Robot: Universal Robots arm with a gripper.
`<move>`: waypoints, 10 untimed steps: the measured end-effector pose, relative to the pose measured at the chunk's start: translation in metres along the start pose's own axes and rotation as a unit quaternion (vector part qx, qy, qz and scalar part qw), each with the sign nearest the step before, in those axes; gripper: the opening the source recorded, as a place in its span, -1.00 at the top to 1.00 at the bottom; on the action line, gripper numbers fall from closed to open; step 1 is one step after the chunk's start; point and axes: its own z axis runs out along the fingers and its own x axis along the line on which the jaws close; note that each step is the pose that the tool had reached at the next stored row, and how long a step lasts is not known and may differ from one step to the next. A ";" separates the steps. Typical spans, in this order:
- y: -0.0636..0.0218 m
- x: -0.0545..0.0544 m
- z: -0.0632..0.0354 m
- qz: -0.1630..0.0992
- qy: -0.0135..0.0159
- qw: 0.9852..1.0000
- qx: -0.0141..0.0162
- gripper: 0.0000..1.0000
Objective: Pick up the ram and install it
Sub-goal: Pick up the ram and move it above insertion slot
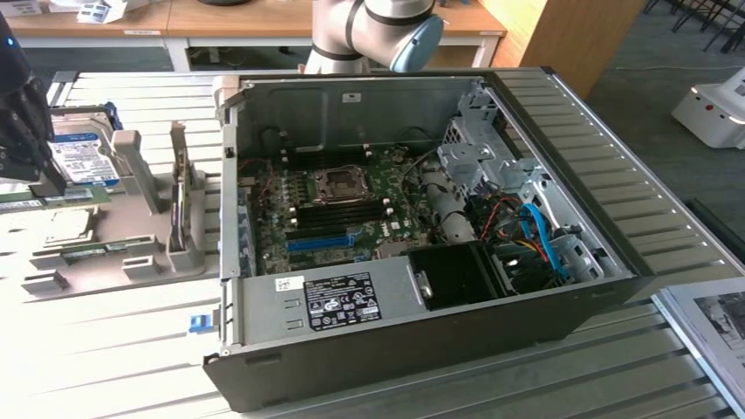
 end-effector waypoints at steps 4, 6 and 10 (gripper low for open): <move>0.0002 0.000 -0.0056 0.000 0.000 1.000 0.000 0.77; 0.0003 0.000 -0.0081 0.000 0.000 1.000 0.000 0.77; 0.0005 0.000 -0.0137 0.000 0.000 1.000 0.000 0.77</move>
